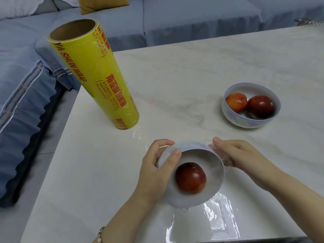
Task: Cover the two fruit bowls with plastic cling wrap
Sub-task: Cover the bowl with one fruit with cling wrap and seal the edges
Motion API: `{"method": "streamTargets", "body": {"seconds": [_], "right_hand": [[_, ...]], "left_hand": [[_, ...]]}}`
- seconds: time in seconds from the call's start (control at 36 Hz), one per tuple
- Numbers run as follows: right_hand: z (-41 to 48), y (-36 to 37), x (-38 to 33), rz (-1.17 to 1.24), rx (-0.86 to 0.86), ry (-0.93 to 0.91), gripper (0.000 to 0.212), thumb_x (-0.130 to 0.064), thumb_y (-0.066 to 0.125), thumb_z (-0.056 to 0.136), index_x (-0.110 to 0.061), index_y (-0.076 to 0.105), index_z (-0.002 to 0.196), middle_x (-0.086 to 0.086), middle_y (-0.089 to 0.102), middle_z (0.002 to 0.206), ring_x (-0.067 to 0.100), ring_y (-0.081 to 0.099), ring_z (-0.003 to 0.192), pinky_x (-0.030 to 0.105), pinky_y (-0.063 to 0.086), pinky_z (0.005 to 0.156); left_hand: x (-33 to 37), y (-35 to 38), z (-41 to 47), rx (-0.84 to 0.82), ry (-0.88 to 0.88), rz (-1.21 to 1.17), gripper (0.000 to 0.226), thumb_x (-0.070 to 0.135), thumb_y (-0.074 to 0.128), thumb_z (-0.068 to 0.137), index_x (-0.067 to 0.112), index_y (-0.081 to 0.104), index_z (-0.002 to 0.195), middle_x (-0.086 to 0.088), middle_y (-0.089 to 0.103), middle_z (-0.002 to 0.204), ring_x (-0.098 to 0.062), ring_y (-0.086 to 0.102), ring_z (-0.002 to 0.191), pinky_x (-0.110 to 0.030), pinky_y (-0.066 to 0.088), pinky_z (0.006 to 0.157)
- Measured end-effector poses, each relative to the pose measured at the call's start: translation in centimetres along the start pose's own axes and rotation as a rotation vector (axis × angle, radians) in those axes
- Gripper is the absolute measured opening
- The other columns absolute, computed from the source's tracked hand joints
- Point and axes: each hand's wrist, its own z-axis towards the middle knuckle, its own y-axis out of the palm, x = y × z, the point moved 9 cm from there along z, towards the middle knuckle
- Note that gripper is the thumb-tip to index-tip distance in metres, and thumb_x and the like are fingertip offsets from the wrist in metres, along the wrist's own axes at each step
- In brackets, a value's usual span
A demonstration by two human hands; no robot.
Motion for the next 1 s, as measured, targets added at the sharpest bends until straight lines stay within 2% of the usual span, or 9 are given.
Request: {"method": "streamTargets", "body": {"seconds": [0.06,0.17,0.25,0.39,0.5,0.58,0.78,0.92,1.0], "right_hand": [[0.0,0.1,-0.4,-0.058,0.035,-0.026,0.065,-0.06,0.058,0.077,0.005,0.058,0.073,0.001,0.046,0.064,0.009,0.044,0.061,0.021,0.04,0.065],[0.5,0.6,-1.9,-0.108,0.145,-0.077,0.03,-0.04,0.063,0.079,-0.012,0.071,0.072,-0.003,0.059,0.061,0.003,0.049,0.056,0.018,0.042,0.062],[0.8,1.5,-3.1,-0.193,0.172,-0.133,0.025,-0.043,0.064,0.077,-0.02,0.071,0.07,-0.006,0.069,0.068,0.003,0.057,0.062,0.023,0.045,0.068],[1.1,2.7,-4.7,-0.212,0.107,-0.191,0.013,-0.033,0.068,0.077,-0.021,0.072,0.072,-0.014,0.071,0.071,-0.008,0.061,0.066,0.004,0.042,0.063],[1.3,2.7,-4.9,-0.172,0.063,-0.155,0.013,-0.018,0.069,0.078,-0.006,0.07,0.074,-0.003,0.067,0.062,0.005,0.056,0.052,0.012,0.044,0.056],[1.5,2.5,-5.2,-0.251,0.072,-0.157,0.016,-0.019,0.066,0.081,-0.005,0.068,0.074,0.002,0.067,0.066,0.006,0.056,0.057,0.018,0.046,0.061],[2.7,1.3,-5.3,-0.175,0.129,-0.052,0.032,-0.021,0.048,0.094,-0.01,0.052,0.065,0.002,0.052,0.055,0.006,0.046,0.04,0.012,0.04,0.043],[3.3,3.2,-2.5,-0.088,-0.142,0.255,0.024,-0.023,0.051,0.093,-0.011,0.052,0.072,0.001,0.043,0.055,0.011,0.033,0.048,0.022,0.029,0.051],[3.1,3.2,-2.6,-0.141,-0.233,0.322,0.035,-0.035,0.056,0.087,-0.014,0.062,0.059,0.0,0.043,0.05,0.01,0.034,0.043,0.02,0.031,0.049]], "left_hand": [[-0.1,0.2,0.2,-0.078,-0.032,0.025,0.041,0.052,0.062,0.06,0.032,0.058,0.096,-0.002,0.069,0.089,-0.012,0.065,0.081,-0.018,0.049,0.07],[-0.2,-0.2,1.3,-0.207,-0.116,0.173,0.044,0.055,0.049,0.058,0.043,0.06,0.099,0.005,0.065,0.101,-0.009,0.061,0.092,-0.018,0.045,0.077],[-0.1,-0.3,1.8,-0.246,-0.126,0.278,0.046,0.063,0.048,0.06,0.04,0.061,0.098,0.017,0.065,0.104,-0.005,0.059,0.102,-0.026,0.046,0.089],[0.4,-0.8,2.1,-0.195,-0.076,0.325,0.047,0.071,0.049,0.06,0.035,0.062,0.087,0.017,0.067,0.093,-0.002,0.061,0.093,-0.024,0.047,0.084],[0.5,-0.9,2.0,-0.179,-0.068,0.309,0.048,0.068,0.052,0.058,0.031,0.063,0.086,0.016,0.067,0.089,-0.002,0.062,0.089,-0.024,0.048,0.08],[0.7,-0.7,1.9,-0.184,-0.052,0.319,0.051,0.067,0.054,0.056,0.029,0.063,0.087,0.017,0.067,0.087,0.001,0.062,0.085,-0.019,0.048,0.076],[0.9,-0.6,1.8,-0.173,-0.007,0.342,0.046,0.066,0.055,0.057,0.029,0.061,0.084,0.019,0.066,0.085,0.003,0.061,0.08,-0.01,0.045,0.068],[1.0,-0.5,1.4,-0.197,-0.003,0.341,0.04,0.063,0.058,0.062,0.035,0.062,0.091,0.019,0.067,0.092,0.003,0.061,0.09,-0.009,0.046,0.076],[0.9,-0.4,1.2,-0.214,-0.024,0.332,0.031,0.052,0.061,0.069,0.044,0.063,0.099,0.023,0.065,0.106,0.011,0.057,0.101,-0.005,0.043,0.084]]}}
